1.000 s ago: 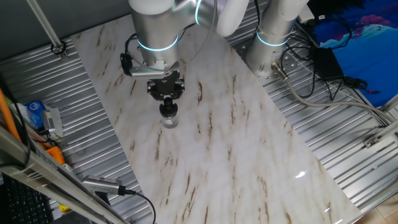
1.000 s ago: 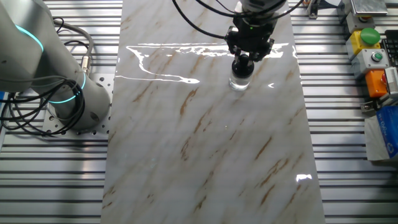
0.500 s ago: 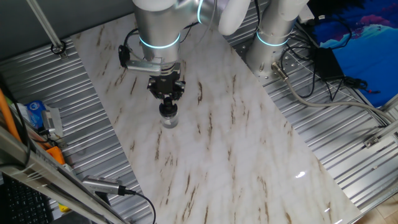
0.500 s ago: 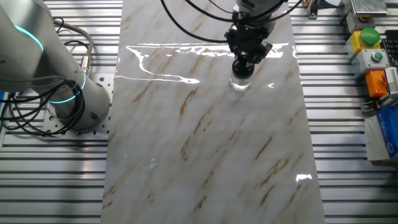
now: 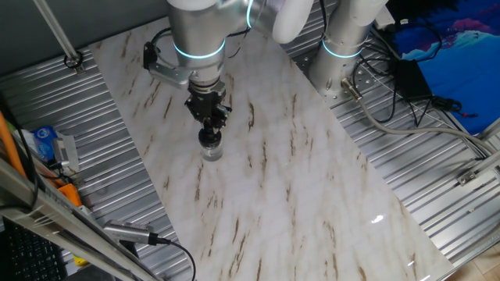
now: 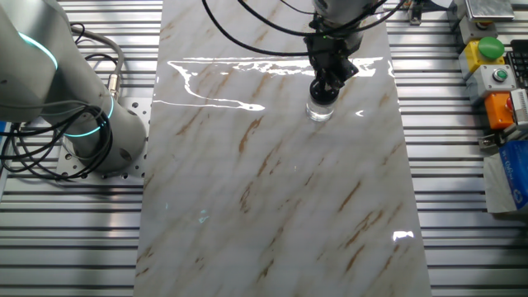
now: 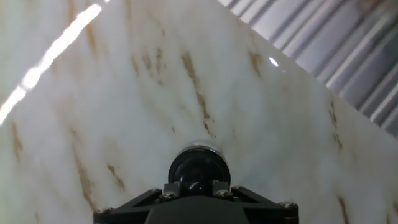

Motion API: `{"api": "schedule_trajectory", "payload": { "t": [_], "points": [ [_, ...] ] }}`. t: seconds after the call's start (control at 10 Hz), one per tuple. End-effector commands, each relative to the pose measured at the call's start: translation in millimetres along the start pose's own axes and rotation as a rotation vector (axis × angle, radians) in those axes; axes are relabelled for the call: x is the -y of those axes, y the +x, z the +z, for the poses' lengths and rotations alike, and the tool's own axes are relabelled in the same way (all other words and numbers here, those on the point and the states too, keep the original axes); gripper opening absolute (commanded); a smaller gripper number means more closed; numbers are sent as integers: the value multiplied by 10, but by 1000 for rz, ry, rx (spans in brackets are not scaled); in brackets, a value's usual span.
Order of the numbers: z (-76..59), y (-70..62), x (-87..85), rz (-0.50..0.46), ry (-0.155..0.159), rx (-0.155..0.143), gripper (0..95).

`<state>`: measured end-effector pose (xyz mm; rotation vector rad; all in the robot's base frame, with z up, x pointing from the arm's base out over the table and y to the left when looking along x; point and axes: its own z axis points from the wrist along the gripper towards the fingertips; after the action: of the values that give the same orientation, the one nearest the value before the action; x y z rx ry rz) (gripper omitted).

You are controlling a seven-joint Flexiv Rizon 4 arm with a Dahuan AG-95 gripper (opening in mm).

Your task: Screw the lid onto the jar

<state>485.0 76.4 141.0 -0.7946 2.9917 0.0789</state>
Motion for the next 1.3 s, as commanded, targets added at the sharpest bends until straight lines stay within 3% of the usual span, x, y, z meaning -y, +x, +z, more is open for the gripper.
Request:
{"api": "schedule_trajectory", "payload": {
  "t": [0.1,0.3,0.6,0.8,0.9,1.0,1.2,1.3],
  "points": [
    [7,6,-2,154,-13,0,0],
    [0,6,-5,22,22,-14,0],
    [-31,4,-18,-145,49,-21,570],
    [-31,4,-18,-204,48,-24,570],
    [-31,4,-18,-212,50,-24,380],
    [-32,4,-19,-244,51,-25,380],
    [-35,2,-21,-448,114,-71,380],
    [-35,2,-21,-501,135,-76,380]
  ]
}}
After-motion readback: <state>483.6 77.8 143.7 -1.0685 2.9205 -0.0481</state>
